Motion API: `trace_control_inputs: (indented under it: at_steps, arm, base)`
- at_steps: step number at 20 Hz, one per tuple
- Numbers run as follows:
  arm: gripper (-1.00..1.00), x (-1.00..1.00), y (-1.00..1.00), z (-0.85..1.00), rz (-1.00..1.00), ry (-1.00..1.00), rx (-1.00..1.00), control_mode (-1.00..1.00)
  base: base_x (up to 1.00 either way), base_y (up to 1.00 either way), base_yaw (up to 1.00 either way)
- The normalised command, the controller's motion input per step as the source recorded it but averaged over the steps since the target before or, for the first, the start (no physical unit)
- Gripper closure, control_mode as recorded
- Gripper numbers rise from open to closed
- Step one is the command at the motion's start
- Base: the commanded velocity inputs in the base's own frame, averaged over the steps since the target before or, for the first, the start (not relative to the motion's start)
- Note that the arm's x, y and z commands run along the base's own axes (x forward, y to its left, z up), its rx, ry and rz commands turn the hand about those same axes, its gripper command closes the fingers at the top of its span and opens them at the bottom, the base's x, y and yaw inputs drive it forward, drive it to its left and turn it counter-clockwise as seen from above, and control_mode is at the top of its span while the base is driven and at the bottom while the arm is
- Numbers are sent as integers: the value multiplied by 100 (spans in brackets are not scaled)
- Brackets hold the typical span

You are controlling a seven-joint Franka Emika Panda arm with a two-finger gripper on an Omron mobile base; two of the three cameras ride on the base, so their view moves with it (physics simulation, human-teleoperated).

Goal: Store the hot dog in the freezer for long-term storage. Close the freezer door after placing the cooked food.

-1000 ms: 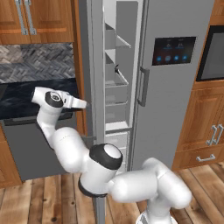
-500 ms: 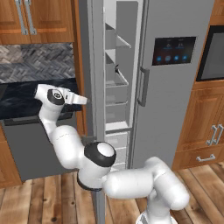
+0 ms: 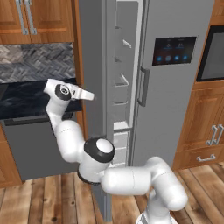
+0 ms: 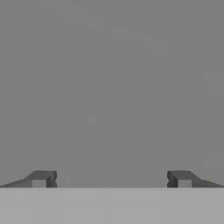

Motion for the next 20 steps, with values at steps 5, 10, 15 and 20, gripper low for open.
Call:
trace_control_inputs:
  at_steps: [5, 10, 15, 20]
  arm:
    - [-100, 0, -99, 0, 0, 2, 3, -100]
    - [-100, 1, -100, 0, 5, 0, 7, -100]
    - [-100, 36, -90, 0, 15, 3, 6, -100]
    - [-100, 40, -71, 0, 25, 2, 10, -100]
  base:
    - [0, 0, 0]
    - [0, 0, 0]
    - [0, 0, 0]
    - [0, 0, 0]
